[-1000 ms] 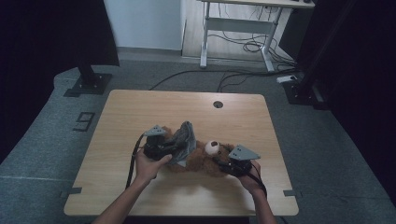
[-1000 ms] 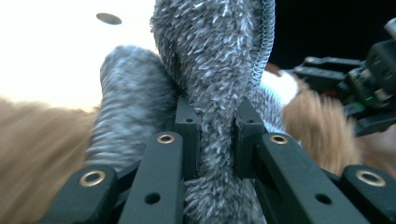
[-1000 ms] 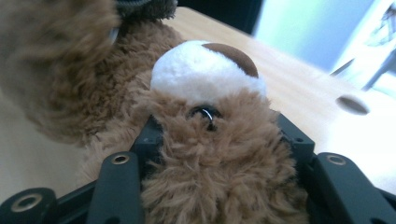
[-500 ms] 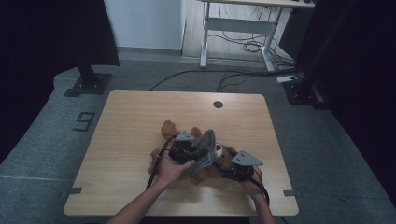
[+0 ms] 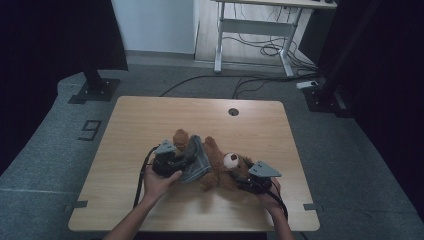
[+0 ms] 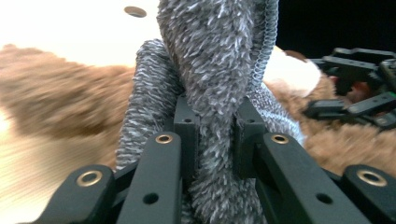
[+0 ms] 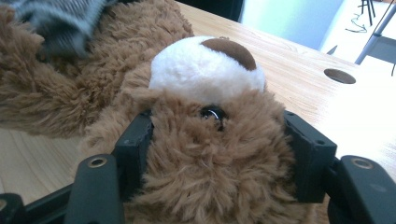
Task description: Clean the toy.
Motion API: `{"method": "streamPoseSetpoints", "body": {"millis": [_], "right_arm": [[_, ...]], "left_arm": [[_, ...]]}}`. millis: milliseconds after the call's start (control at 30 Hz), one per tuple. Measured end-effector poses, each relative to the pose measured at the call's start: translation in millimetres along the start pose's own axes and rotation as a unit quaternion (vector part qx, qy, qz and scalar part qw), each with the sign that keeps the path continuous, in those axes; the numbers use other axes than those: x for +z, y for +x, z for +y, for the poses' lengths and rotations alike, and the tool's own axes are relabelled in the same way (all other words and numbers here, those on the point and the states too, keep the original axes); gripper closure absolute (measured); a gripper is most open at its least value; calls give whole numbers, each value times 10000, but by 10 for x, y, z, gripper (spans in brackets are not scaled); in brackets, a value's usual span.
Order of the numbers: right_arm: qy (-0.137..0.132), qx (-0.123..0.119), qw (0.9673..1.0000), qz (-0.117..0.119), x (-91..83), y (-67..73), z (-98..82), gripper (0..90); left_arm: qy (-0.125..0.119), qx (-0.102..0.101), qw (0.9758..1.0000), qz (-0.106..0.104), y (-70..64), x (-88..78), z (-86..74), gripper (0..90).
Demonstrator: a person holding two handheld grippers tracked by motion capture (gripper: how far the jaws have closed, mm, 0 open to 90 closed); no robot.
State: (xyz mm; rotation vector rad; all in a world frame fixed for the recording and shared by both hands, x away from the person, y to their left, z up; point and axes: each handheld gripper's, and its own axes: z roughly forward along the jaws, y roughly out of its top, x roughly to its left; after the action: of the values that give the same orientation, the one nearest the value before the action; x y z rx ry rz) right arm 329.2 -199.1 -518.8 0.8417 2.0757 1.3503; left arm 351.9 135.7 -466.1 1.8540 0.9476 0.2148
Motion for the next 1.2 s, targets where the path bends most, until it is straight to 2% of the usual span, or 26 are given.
{"method": "streamPoseSetpoints", "body": {"millis": [167, 500, 867, 1100, 1200], "right_arm": [[-13, 27, 10000, 2, 6, -5, -2, 361], [13, 13, 10000, -13, -2, 2, 1, 358], [-8, 56, 10000, 11, -5, -4, -9, 357], [-8, 86, 10000, 21, -5, -12, -12, 357], [-9, 100, 9999, 31, -3, -26, -16, 357]], "left_arm": [[-11, -186, 9996, 221, 205, -139, -123, 757], [86, -461, 9979, 442, 436, -267, -314, 755], [193, -545, 9961, 672, 578, -349, -408, 755], [51, -607, 9965, 573, 573, -417, -411, 755], [46, -549, 9969, 567, 545, -428, -378, 755]]}}
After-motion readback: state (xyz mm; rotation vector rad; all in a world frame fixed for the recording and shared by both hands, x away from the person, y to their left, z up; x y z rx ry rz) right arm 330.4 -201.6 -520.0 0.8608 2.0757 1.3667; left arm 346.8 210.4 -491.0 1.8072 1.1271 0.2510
